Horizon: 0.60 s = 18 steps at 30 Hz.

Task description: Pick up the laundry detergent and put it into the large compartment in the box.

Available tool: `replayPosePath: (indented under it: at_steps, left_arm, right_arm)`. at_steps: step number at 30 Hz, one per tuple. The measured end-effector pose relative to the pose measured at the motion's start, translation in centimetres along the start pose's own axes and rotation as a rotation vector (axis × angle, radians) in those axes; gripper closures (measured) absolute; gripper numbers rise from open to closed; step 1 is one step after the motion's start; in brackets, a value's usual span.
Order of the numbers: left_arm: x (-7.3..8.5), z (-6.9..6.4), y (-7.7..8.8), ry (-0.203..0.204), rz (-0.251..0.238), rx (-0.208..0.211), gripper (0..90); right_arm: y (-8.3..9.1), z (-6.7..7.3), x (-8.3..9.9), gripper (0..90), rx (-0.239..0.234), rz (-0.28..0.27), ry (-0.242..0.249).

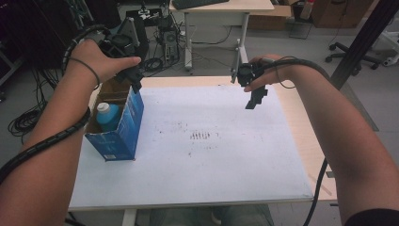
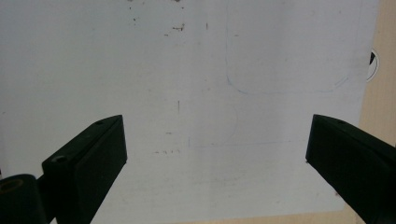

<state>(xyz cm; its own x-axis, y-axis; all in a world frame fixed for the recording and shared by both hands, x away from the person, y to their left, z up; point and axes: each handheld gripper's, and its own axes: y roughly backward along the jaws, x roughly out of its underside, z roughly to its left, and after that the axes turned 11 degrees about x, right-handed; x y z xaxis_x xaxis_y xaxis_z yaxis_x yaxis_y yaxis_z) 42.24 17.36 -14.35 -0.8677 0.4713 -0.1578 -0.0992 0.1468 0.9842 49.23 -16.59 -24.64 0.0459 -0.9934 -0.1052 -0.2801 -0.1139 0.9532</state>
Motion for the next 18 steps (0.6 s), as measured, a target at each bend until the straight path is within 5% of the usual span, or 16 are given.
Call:
replayPosePath:
  at_steps: [13, 18]
  left_arm:
    - [-1.3, -3.1, -0.8, -0.169, -0.002, 0.043, 4.8]
    - [-1.7, -4.3, -1.1, -0.287, -0.007, 0.075, 4.9]
  right_arm:
    - [0.1, -0.1, 0.6, 5.1, 0.000, 0.007, -0.010]
    - [0.1, -0.2, 0.8, 5.1, -0.001, 0.011, -0.014]
